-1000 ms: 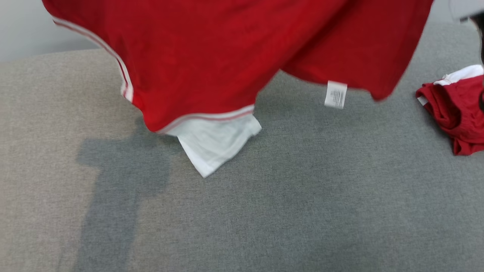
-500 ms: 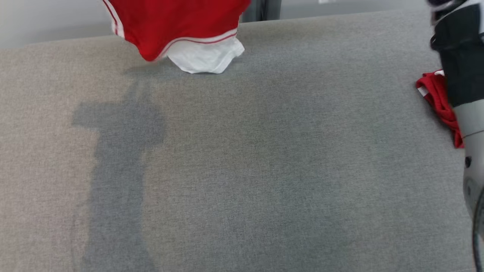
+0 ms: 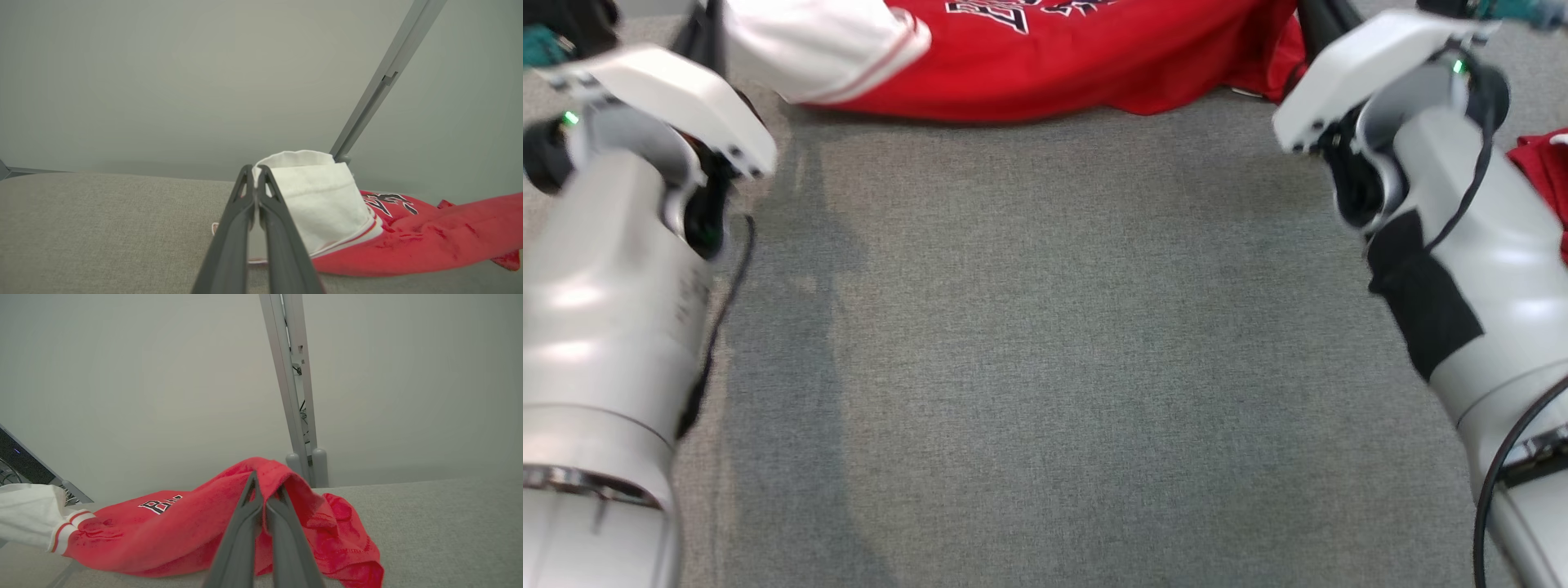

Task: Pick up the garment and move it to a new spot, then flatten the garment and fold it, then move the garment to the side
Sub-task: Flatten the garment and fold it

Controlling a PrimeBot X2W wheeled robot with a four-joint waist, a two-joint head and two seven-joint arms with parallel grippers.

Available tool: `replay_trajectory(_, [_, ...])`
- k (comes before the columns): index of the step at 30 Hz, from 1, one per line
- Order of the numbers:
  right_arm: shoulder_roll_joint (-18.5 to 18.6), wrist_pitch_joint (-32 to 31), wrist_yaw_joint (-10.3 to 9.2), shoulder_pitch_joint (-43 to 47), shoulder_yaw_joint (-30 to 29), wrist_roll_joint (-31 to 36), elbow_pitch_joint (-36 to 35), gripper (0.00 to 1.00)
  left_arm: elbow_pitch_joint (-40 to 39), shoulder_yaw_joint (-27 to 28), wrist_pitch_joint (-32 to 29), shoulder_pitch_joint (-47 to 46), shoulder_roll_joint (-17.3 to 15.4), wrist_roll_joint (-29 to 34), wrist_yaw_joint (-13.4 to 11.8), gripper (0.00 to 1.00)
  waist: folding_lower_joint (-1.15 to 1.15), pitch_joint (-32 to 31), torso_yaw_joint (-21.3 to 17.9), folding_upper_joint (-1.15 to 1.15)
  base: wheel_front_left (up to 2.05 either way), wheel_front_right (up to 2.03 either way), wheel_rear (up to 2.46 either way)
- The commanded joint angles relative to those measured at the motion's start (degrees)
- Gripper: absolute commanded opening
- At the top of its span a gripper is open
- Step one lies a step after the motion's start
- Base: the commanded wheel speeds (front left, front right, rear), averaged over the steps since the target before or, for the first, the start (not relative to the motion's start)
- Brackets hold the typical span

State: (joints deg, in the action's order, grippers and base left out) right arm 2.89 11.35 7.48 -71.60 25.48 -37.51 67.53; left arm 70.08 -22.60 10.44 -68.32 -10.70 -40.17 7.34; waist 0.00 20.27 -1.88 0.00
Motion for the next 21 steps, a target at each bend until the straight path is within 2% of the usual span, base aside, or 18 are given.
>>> replay_trajectory(1, [0.12,1.02,0.03,3.04,1.26,-1.22,0.21,0.0,-0.29,-0.59,1.04,2.69,1.06,-0.73,0.19,0.0,0.0,-0.42,0.43,0.0,0.0,0.0,0.0])
replay_trajectory(6, [0.08,2.56,0.03,13.11,5.28,-4.65,-1.16,0.0,-1.58,-2.67,3.16,12.13,1.82,-2.19,0.15,0.0,0.0,-2.74,0.46,0.0,0.0,0.0,0.0])
replay_trajectory(10, [0.2,3.5,0.03,22.18,9.03,-6.88,-3.69,0.0,-4.36,-3.1,4.55,19.88,0.61,-3.56,0.15,0.0,0.0,-5.64,-0.05,0.0,0.0,0.0,0.0])
replay_trajectory(12, [0.85,3.77,0.03,26.44,9.93,-8.35,-6.61,0.0,-7.02,-2.69,4.73,23.53,-1.13,-2.46,0.15,0.0,0.0,-7.17,-0.12,0.0,0.0,0.0,0.0])
replay_trajectory(13, [0.85,3.77,0.03,26.44,9.93,-8.35,-6.61,0.0,-7.02,-2.69,4.73,23.53,-1.13,-2.46,0.15,0.0,0.0,-7.17,-0.12,0.0,0.0,0.0,0.0])
replay_trajectory(15, [2.48,3.95,0.03,30.46,10.05,-9.17,-11.18,0.0,-11.39,-0.14,4.72,28.15,-2.85,-1.03,-1.13,0.0,0.0,-8.35,-0.36,0.0,0.0,0.0,0.0])
replay_trajectory(21, [6.46,3.87,0.02,46.28,5.53,-6.16,-26.02,0.0,-28.88,8.24,4.68,45.91,-3.99,4.57,-5.25,0.0,0.0,-13.17,-0.56,0.0,0.0,0.0,0.0])
